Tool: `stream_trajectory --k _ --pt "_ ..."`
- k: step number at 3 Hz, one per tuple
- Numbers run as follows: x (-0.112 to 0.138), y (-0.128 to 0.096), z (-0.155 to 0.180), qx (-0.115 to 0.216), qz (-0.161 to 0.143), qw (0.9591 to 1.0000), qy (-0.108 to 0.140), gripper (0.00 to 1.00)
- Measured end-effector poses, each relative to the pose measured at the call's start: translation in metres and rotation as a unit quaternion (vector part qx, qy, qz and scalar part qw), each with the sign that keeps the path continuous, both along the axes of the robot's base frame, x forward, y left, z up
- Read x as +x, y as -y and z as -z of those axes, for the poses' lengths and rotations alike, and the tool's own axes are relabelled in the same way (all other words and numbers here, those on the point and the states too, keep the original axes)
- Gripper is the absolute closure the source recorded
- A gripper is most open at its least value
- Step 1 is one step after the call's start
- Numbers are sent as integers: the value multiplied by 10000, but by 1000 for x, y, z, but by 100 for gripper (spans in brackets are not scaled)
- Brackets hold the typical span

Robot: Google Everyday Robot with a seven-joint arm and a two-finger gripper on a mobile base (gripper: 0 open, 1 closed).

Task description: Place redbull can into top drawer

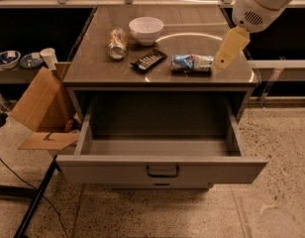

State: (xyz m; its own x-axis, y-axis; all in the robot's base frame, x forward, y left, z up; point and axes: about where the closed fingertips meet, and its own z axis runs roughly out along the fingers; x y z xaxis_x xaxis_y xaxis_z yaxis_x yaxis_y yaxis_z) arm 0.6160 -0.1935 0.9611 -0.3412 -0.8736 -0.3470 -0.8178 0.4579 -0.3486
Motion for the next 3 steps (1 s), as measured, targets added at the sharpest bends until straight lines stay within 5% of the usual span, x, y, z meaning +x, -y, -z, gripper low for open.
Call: stream_trajectory --k 1,3 --pt "18 -4 22 486 613 9966 274 0" --pt "63 -17 62 1261 1586 9773 611 0"
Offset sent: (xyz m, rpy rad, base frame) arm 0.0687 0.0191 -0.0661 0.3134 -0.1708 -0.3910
